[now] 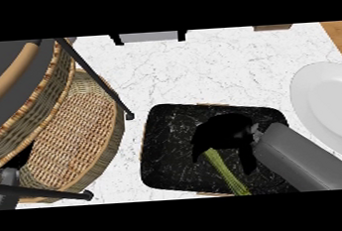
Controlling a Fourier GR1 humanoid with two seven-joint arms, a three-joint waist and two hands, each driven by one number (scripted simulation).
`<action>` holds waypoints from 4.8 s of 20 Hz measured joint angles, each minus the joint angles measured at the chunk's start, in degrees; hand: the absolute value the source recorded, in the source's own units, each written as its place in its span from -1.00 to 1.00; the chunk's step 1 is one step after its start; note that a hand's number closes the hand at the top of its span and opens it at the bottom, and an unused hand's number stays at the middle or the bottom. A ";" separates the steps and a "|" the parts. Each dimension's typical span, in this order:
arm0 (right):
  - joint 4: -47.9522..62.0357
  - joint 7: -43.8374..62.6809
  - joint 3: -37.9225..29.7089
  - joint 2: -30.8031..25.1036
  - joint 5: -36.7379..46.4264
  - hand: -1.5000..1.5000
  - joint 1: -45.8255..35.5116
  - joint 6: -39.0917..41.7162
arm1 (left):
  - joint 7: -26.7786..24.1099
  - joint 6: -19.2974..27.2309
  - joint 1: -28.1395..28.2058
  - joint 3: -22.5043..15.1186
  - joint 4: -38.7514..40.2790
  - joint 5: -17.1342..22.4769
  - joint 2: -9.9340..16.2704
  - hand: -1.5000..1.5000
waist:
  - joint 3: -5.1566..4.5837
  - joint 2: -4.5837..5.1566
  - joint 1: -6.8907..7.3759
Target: Pick the squash from the tray and place it in the plate
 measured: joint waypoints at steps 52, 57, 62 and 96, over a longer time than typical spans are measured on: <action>-13.56 19.01 -61.32 -13.12 -19.71 1.00 32.49 -29.81 | -0.41 -0.17 -0.51 -0.62 0.00 1.77 0.54 0.00 | 0.00 0.62 0.26; -0.88 14.44 -60.12 -15.95 -17.62 1.00 28.56 -26.40 | -0.70 -0.64 -1.36 -0.78 0.35 2.14 0.19 0.00 | -0.01 0.88 1.01; 11.17 9.99 -58.95 -17.36 -18.36 -1.00 23.28 -19.88 | -0.97 -1.19 -2.04 -0.91 0.99 2.71 0.00 0.00 | -0.02 0.90 1.34; 32.06 1.63 -71.48 -25.35 -45.47 -1.00 15.36 11.64 | -1.22 0.09 -1.14 -1.01 0.68 1.78 0.53 0.00 | 0.05 0.57 0.35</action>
